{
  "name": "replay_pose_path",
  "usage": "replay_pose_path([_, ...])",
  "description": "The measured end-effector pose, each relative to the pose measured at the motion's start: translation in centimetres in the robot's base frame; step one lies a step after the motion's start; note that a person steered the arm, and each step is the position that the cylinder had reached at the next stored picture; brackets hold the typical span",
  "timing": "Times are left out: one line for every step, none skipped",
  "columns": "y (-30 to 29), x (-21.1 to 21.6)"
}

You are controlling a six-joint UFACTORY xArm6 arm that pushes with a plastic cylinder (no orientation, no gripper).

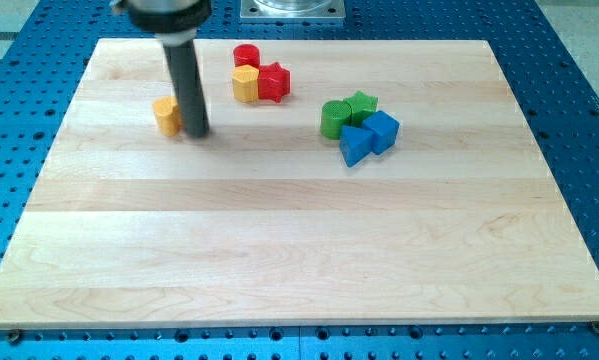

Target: Keep heart on left to hexagon

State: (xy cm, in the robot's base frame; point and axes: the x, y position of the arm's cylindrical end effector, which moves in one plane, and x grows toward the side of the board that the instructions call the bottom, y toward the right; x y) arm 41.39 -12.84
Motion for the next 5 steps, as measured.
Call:
replay_pose_path([-7.1, 1.1])
replay_pose_path([-6.7, -6.0])
replay_pose_path([-1.8, -9.3])
replay_pose_path([-6.9, -3.1])
replay_pose_path([-3.4, -0.9])
